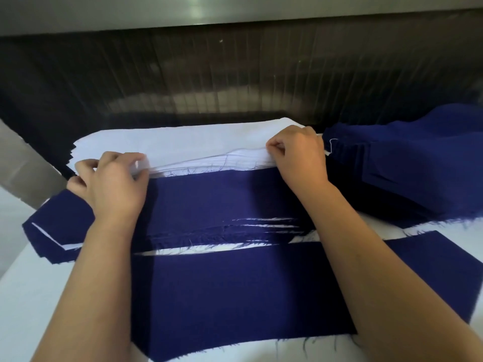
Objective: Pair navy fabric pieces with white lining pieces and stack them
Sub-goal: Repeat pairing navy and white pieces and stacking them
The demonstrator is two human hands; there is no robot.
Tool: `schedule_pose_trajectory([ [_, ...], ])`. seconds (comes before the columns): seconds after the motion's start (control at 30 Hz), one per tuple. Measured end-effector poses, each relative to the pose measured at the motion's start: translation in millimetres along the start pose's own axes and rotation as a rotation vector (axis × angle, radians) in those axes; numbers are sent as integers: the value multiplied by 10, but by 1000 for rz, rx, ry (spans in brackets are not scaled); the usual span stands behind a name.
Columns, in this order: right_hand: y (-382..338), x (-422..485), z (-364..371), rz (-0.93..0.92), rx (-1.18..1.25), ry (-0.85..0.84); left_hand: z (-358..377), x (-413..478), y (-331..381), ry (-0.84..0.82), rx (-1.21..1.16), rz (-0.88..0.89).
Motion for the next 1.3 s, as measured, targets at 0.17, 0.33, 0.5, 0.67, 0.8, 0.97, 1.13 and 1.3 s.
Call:
schedule_pose_trajectory([
  [0.17, -30, -19, -134, 3, 134, 35, -51, -5, -16, 79, -28, -12],
  [0.33, -55, -95, -296, 77, 281, 8, -156, -51, 65, 76, -72, 17],
  [0.5, 34, -310, -247, 175, 520, -123, -264, -238, 77, 52, -150, 44],
  [0.67, 149, -592, -376, 72, 633, -162, -429, -478, 82, 91, -258, 83],
  [0.8, 266, -935, -596, -202, 656, -112, -485, -735, 106, 50, -396, 204],
  [0.97, 602, -1278, -846, -365, 566, -71, -593, -1047, 195, -106, -543, 391],
  [1.13, 877, -1544, -1036, -381, 415, -41, -662, -1331, 289, -131, -548, 452],
  [1.3, 1012, -1743, -1200, -408, 326, 17, -637, -1547, 364, -212, -599, 471],
])
Point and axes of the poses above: each hand's wrist, its own x-axis towards the middle knuckle, its own z-axis out of the palm, y = z × x, the point moved 6 cm from there along x, towards the middle knuckle, and after that the axes turned 14 degrees about z, right-handed, at the moved point
